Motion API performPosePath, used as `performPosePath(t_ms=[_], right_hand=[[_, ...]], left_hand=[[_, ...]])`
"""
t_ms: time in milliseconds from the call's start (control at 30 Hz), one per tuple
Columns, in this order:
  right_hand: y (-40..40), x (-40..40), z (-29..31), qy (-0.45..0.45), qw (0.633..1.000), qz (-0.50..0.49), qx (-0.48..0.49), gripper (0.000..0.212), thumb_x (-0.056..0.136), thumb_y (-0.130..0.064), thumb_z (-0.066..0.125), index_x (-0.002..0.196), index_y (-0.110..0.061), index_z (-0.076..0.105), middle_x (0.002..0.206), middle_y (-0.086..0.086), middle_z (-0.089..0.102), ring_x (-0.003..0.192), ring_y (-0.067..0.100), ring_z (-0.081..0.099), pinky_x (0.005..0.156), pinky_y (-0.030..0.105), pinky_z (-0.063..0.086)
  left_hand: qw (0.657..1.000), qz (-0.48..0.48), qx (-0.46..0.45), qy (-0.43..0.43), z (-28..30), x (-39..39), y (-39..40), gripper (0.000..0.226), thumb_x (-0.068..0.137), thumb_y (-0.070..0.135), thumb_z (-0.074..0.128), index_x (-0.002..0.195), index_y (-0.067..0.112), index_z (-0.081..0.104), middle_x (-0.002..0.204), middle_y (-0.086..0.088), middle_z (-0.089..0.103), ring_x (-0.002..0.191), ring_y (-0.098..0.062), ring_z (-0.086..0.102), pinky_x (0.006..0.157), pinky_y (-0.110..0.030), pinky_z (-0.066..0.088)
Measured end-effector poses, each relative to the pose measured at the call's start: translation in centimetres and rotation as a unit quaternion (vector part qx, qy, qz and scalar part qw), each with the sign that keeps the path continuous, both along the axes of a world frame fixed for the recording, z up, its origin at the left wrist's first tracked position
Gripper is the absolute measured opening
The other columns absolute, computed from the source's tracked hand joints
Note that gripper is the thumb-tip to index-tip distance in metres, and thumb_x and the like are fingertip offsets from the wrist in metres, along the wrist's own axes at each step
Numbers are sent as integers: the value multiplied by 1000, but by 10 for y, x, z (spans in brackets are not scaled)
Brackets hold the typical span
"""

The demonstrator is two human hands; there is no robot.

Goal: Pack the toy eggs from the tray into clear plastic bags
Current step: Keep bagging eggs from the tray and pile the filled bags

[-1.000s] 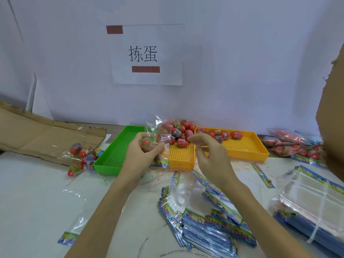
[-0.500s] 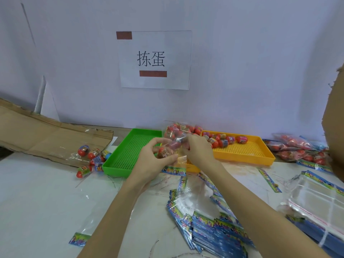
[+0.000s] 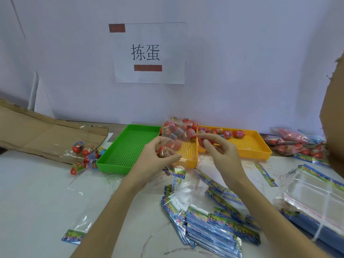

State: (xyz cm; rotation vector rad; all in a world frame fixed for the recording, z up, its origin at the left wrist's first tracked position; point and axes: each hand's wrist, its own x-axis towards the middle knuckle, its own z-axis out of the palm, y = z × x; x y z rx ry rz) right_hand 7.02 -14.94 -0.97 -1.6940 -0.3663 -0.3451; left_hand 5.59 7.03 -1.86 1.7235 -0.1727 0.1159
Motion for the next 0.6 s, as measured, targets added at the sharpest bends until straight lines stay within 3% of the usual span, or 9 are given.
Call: performPosePath(t_ms=[167,267,333,433,600], right_hand=[[-3,-11,19,-54,998,-3,37,27,99,-13,69,122,-25,72,109,-10,74,97,7,70,83,18,55],[0,-15,24,-66,996,2,58,27,100,-16,68,126,-24,69,111,-4,75,100,11,73,86,22,58],[1,-17,26,-68,995,14,71,22,101,-19,65,123,-20,70,106,-2,77,94,15,75,82,24,59],[2,-18,27,-88,993,22,73,22,103,-20,61,124,-16,67,100,5,76,86,20,74,74,25,59],[3,-18,25,-145,989,-34,17,22,100,-21,67,122,-20,62,103,-2,71,92,16,73,79,30,60]], left_hand=[[999,-21,38,-21,1,-3,-6,43,84,15,89,118,28,67,95,-2,78,68,-25,75,64,-33,64],[997,-36,64,-37,2,-4,-9,43,84,17,90,118,31,67,97,-2,78,76,-36,73,75,-39,65],[995,-40,80,-49,3,-5,-11,45,83,22,90,120,33,66,98,2,78,81,-31,74,81,-39,64],[992,-54,90,-65,6,-7,-13,46,82,26,91,120,33,66,98,3,78,76,-14,72,78,-29,61],[986,-101,101,-90,5,-10,-17,46,84,19,90,121,30,66,96,-5,76,67,-26,74,67,-37,63]])
